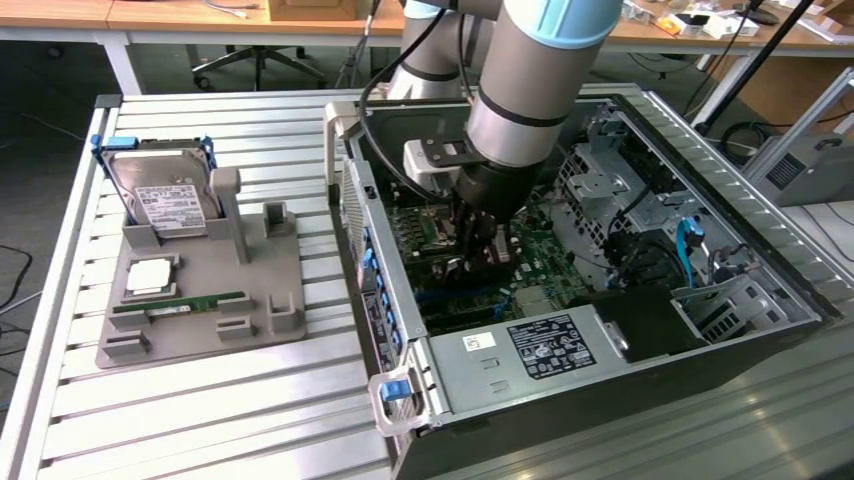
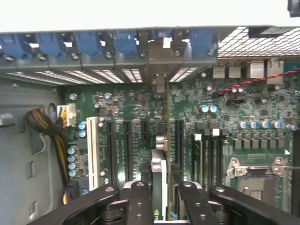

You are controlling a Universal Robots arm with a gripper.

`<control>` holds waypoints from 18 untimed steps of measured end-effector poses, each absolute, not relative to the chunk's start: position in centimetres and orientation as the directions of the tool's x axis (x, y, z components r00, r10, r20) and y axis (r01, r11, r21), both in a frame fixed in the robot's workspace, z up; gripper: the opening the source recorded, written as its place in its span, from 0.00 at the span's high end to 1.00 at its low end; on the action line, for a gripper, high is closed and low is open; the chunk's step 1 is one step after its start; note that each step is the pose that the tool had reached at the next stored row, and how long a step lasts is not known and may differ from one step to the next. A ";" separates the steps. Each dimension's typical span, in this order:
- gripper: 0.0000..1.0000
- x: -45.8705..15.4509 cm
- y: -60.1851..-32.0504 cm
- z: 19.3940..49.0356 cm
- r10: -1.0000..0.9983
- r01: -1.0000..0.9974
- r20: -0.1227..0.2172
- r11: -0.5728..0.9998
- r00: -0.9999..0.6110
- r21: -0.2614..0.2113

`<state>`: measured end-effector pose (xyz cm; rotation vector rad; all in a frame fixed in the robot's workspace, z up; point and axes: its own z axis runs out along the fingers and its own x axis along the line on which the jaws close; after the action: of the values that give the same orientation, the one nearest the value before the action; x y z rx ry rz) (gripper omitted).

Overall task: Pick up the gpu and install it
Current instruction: 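Insert the gpu into the slot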

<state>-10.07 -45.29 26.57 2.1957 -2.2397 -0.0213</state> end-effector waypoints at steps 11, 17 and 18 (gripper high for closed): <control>0.73 -10.1 -45.3 26.5 -1.000 -1.000 -0.022 0.020 -0.020 0.014; 0.73 -10.1 -45.3 26.4 -1.000 -1.000 -0.021 0.020 -0.020 0.014; 0.73 -10.1 -45.3 26.4 -1.000 -1.000 -0.021 0.020 -0.020 0.014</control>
<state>-10.07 -45.31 26.45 2.2030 -2.2469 -0.0382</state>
